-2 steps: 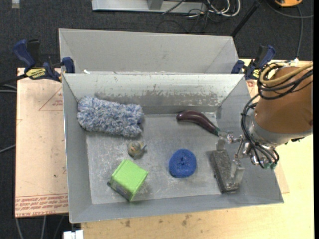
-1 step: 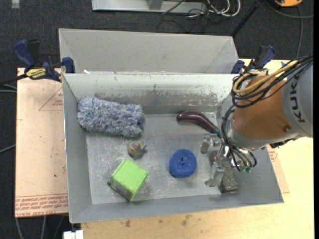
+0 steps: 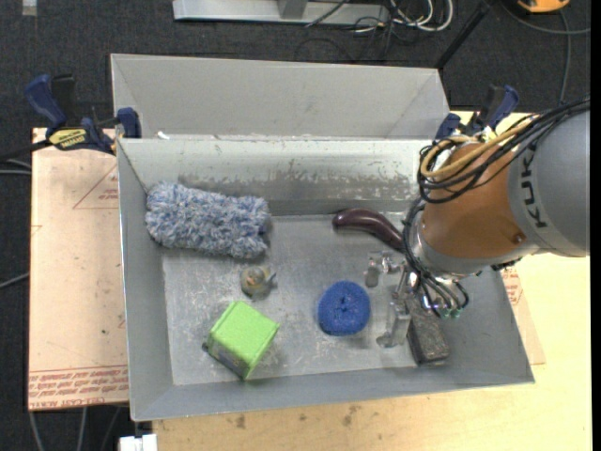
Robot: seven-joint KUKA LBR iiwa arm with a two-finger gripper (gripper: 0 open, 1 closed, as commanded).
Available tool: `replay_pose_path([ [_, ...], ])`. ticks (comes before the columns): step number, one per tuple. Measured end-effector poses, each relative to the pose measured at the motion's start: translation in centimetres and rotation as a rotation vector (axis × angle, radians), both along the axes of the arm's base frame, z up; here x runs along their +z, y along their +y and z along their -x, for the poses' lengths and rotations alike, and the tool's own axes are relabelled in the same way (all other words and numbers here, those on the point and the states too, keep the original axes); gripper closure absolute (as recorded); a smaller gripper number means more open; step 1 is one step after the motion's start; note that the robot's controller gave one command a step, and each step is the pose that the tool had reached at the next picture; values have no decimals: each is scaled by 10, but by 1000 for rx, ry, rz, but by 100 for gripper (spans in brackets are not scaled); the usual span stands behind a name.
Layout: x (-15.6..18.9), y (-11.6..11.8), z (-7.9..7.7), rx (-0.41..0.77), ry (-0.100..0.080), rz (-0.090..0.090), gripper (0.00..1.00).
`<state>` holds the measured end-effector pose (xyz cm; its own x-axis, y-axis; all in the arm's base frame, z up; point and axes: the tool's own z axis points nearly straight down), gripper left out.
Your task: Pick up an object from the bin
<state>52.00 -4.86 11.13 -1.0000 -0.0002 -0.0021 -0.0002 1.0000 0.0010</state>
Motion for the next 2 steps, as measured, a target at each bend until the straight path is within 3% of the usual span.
replay_pose_path([
  [2, -33, 32, -5, 159, 2, -1, 0],
])
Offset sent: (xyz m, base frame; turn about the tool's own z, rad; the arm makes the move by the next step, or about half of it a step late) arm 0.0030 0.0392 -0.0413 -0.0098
